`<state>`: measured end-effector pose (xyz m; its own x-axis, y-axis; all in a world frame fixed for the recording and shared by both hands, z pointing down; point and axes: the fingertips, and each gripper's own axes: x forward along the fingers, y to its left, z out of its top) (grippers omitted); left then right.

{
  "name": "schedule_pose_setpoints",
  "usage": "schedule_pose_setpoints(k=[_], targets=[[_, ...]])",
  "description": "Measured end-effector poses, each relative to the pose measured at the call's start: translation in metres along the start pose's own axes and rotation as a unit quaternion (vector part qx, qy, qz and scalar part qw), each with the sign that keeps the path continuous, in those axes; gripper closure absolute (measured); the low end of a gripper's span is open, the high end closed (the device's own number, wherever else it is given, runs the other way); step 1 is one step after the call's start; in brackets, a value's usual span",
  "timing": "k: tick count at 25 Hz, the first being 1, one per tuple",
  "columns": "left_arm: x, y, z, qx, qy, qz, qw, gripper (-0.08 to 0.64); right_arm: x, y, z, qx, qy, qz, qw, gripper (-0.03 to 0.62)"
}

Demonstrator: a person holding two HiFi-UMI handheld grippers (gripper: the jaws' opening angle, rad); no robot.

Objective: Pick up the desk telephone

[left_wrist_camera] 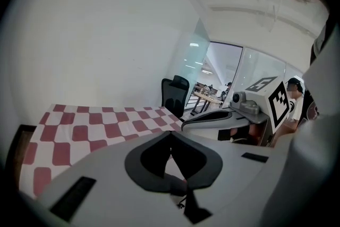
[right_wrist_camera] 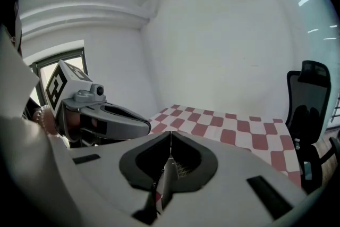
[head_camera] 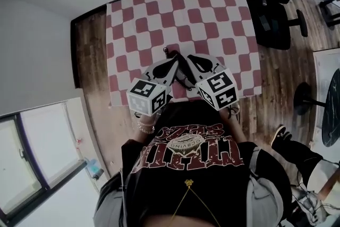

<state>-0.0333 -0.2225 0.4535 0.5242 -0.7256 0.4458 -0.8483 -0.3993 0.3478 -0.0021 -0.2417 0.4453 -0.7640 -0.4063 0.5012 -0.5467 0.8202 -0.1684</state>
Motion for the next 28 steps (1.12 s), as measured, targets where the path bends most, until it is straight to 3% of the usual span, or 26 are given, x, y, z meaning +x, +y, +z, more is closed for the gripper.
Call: schedule_pose_setpoints(k=[4, 13, 19, 28], targets=[[0.002, 0.004, -0.003, -0.021, 0.000, 0.017, 0.9996, 0.552, 0.006, -0.005, -0.005, -0.009, 0.011, 0.022, 1.000, 0.572], [0.008, 0.010, -0.008, -0.028, 0.003, 0.037, 0.9989, 0.552, 0.014, -0.011, -0.021, -0.009, 0.026, 0.038, 0.999, 0.572], [0.005, 0.019, -0.006, -0.023, 0.010, 0.023, 0.9994, 0.552, 0.022, -0.009, -0.030, -0.001, 0.040, 0.022, 0.999, 0.574], [0.002, 0.030, -0.005, 0.003, 0.047, -0.032, 0.9984, 0.552, 0.036, -0.002, -0.037, 0.027, 0.050, -0.024, 0.998, 0.572]])
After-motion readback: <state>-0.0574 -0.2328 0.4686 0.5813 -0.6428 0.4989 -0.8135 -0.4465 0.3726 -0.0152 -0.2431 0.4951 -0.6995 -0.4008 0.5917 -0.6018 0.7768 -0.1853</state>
